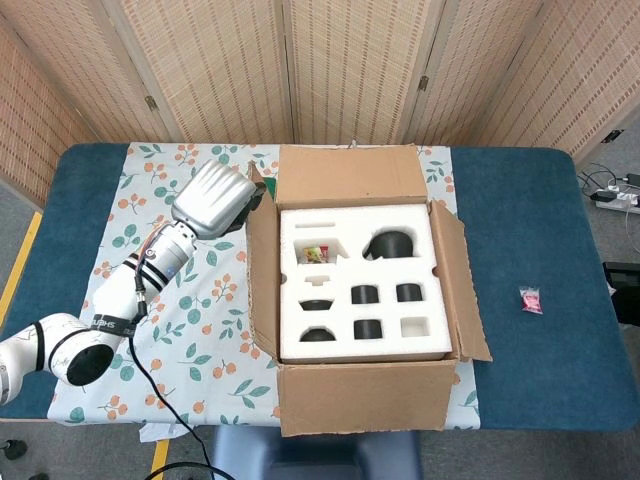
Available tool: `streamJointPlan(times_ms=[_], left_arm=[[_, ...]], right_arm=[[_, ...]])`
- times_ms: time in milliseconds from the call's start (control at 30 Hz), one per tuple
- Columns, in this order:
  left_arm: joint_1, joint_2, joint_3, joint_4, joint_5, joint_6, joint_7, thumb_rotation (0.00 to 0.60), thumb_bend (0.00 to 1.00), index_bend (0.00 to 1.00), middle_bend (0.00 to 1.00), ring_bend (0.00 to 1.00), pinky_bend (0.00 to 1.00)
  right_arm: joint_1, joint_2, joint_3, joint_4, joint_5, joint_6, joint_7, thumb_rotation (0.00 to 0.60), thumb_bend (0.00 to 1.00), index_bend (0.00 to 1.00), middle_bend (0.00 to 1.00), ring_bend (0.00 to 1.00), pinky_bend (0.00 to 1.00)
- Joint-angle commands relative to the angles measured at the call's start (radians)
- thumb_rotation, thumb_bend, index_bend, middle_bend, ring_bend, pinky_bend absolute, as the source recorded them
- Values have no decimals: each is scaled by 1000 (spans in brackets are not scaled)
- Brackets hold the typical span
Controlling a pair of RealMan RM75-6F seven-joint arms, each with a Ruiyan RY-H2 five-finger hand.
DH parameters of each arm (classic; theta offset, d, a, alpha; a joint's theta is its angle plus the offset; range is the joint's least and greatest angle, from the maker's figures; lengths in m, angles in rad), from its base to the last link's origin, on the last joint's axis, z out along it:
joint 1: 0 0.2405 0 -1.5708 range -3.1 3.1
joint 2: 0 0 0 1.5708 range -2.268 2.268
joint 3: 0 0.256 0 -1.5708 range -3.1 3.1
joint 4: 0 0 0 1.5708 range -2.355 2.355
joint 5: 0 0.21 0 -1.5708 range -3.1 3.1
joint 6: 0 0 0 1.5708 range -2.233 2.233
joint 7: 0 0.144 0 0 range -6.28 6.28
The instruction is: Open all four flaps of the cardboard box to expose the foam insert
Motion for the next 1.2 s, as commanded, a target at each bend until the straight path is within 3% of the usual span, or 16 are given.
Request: streamJointPlan(times_ms=[33, 400, 500, 567, 633, 667, 767, 833, 1000, 1100, 1200], left_arm=[[19, 13, 7, 6, -6, 0, -4, 600, 887, 608, 1000, 1000, 1000], [113, 58, 46, 39, -51, 0, -32, 600, 888, 641, 1000, 1000, 1000], [159, 76, 44, 26, -28, 38, -60, 600, 887, 565, 988, 963, 991], [188, 99, 48, -1, -22, 52, -73, 600, 843, 379, 829, 766, 848], [227, 128, 59, -41, -9, 80, -79, 600, 771, 220, 575, 512, 582], [247, 140, 67, -60, -3, 100, -74, 600, 746, 173, 461, 397, 463], [330, 170, 96, -131, 25, 207, -54, 600, 696, 120, 250, 172, 219], [415, 169, 123, -177, 78, 332, -42, 600, 675, 105, 180, 96, 109], [646, 82, 199, -182, 264, 604, -120, 600, 669, 97, 148, 64, 28], [784, -8, 244, -89, 369, 735, -206, 600, 668, 92, 146, 58, 2], [900, -111, 263, 39, 400, 834, -271, 600, 669, 91, 145, 56, 0]], right_arm=[[0, 0, 1, -2, 2, -1, -3, 235, 578, 101, 0, 0, 0], [-27, 7, 17, -21, 29, 37, -29, 234, 577, 102, 0, 0, 0], [-23, 6, 16, -30, 29, 25, -49, 234, 578, 101, 0, 0, 0], [-19, 4, 17, -37, 30, 18, -72, 235, 578, 102, 0, 0, 0], [-13, 5, 18, -53, 30, 10, -101, 236, 577, 101, 0, 0, 0], [-10, 7, 19, -62, 30, 7, -115, 236, 577, 101, 0, 0, 0], [-2, 20, 27, -102, 40, 0, -188, 239, 578, 100, 0, 0, 0], [0, 28, 38, -141, 56, 4, -267, 240, 578, 97, 0, 0, 0], [5, 22, 66, -233, 99, 29, -484, 242, 578, 87, 0, 0, 0], [10, 3, 75, -275, 120, 35, -600, 241, 578, 83, 0, 0, 0], [14, -29, 81, -295, 138, 35, -664, 241, 578, 82, 0, 0, 0]])
